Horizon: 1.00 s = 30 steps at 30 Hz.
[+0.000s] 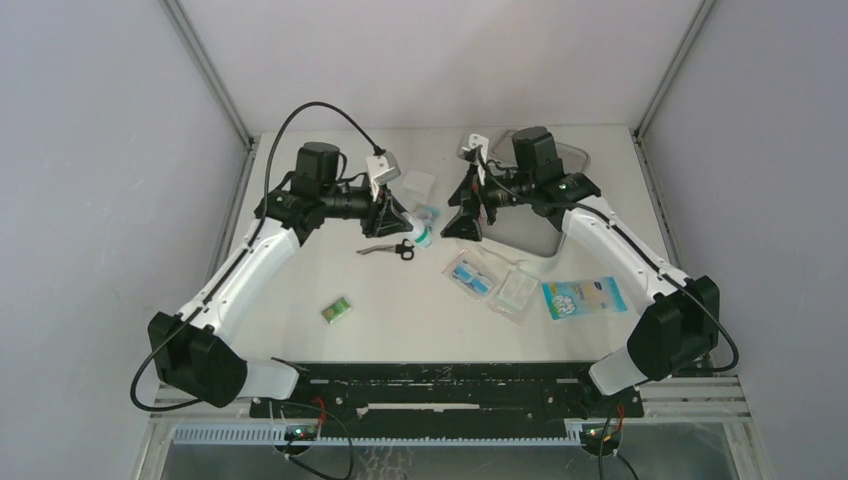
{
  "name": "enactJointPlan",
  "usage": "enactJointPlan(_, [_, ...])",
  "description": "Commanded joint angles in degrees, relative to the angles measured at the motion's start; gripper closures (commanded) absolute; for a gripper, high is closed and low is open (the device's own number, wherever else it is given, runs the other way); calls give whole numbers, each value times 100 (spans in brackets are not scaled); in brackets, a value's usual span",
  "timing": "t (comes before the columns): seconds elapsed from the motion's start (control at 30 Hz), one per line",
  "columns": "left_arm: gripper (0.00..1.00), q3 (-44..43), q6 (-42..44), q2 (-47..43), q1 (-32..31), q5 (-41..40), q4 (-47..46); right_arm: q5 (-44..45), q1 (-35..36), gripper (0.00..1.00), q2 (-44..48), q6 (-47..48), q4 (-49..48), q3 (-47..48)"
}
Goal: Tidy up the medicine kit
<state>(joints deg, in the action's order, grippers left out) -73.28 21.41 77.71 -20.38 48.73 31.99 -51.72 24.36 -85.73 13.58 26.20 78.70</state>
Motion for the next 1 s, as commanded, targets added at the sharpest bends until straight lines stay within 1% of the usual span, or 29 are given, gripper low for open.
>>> enactJointPlan(0.0, [100, -288, -637, -265, -294, 663, -461, -856, 323, 14, 82, 484, 252, 54])
enactJointPlan(0.1, [100, -271, -978, -257, -371, 857, -706, -892, 477, 17, 57, 518, 263, 16])
enactJointPlan(0.27, [100, -140, -1269, -290, -429, 1014, -1050, -961, 555, 28, -49, 530, 270, 14])
enactJointPlan(0.53, [100, -14, -1399, -322, -489, 1113, -1178, -968, 623, 44, -159, 440, 160, 14])
enactJointPlan(0.8, [100, 108, -1537, -294, -528, 1130, -1365, -1106, 647, 46, -248, 330, 58, 14])
enactJointPlan(0.87, [100, 115, -1566, -292, -537, 1132, -1391, -1111, 654, 51, -262, 307, 60, 14])
enactJointPlan(0.97, [99, 129, -1569, -275, -546, 1131, -1410, -1099, 641, 61, -251, 302, 68, 14])
